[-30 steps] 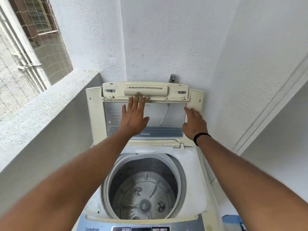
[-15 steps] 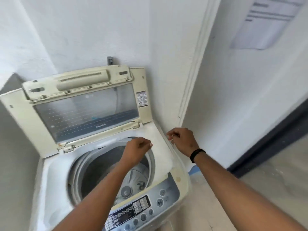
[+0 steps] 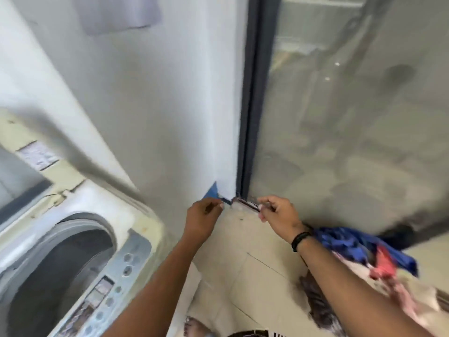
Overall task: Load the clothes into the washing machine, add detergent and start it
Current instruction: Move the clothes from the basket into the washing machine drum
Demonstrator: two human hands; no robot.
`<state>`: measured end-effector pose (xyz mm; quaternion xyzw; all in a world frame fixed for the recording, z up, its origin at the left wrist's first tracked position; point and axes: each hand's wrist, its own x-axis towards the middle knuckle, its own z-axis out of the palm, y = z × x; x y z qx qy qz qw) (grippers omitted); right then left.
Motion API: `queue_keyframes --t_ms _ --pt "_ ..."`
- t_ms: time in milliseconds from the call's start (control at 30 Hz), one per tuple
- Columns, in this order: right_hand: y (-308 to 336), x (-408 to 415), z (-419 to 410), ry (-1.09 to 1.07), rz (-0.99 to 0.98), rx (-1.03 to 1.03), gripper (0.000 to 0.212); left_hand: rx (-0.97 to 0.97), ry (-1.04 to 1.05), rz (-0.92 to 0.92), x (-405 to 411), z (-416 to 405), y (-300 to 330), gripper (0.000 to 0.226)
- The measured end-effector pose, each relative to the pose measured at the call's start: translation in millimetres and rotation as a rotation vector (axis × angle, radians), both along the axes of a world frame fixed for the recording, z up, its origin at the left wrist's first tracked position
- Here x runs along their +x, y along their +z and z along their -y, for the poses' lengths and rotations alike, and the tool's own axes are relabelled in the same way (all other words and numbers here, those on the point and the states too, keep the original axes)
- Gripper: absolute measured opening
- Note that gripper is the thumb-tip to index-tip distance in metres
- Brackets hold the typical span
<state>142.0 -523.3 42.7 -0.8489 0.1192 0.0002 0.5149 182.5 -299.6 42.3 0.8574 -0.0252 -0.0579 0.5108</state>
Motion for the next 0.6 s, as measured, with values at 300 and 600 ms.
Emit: queue_keyframes --t_ms 300,600 --pt "-58 -180 171 -0.397 -0.134 0.124 0.017 0.049 -0.418 -0.152 -100 202 -34 0.007" --pt "-115 -289 266 -0.838 -0.277 0.338 0.015 0.194 -0.781 -0.304 -147 352 -82 0.01"
